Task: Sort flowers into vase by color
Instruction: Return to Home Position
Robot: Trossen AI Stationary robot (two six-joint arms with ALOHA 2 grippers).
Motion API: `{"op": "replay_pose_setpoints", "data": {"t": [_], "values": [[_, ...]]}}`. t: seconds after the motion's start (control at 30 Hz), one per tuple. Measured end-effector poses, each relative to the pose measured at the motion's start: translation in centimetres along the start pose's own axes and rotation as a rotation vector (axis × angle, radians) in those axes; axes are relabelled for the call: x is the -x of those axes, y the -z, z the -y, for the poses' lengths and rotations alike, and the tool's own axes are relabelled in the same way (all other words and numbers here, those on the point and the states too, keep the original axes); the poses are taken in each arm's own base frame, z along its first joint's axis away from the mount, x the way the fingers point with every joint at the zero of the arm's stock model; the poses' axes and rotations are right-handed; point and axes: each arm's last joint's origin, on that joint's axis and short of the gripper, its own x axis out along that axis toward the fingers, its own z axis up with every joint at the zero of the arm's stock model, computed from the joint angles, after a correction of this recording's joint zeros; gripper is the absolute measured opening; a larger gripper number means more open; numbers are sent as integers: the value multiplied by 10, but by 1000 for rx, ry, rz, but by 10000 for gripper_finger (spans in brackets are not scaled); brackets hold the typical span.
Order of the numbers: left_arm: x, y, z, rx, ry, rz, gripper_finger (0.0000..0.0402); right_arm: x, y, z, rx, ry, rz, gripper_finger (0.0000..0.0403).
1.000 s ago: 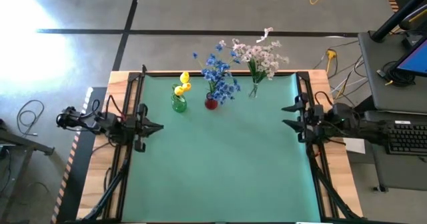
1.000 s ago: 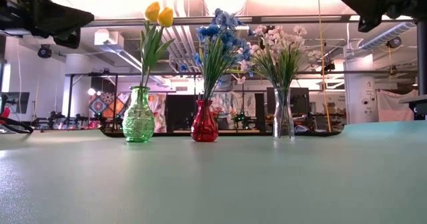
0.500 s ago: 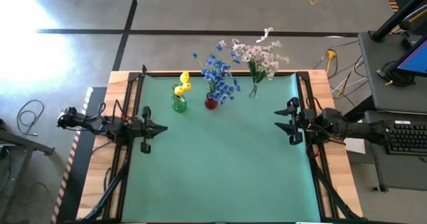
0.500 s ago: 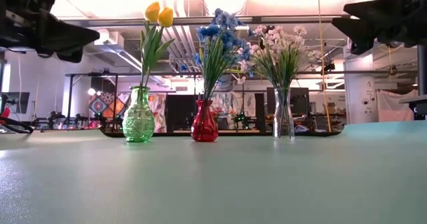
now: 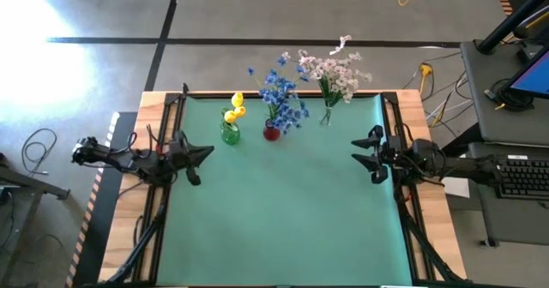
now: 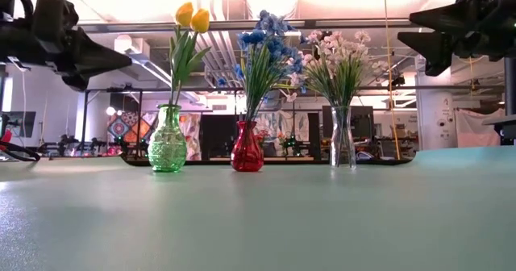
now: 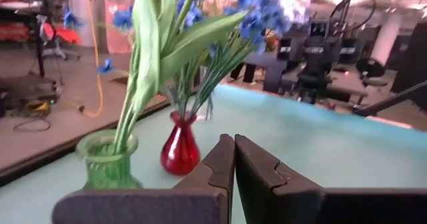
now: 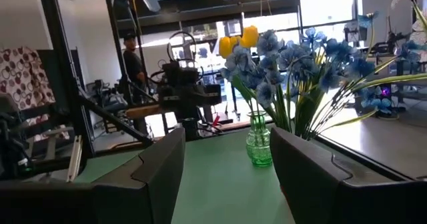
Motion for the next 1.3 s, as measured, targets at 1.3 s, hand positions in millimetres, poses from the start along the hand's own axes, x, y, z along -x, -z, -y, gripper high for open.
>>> {"op": "replay_pose_setpoints", "data": {"t": [1.3], "values": [[5,-38,1,130,27,114,0,0,0,0,0,1,-2,212]]}}
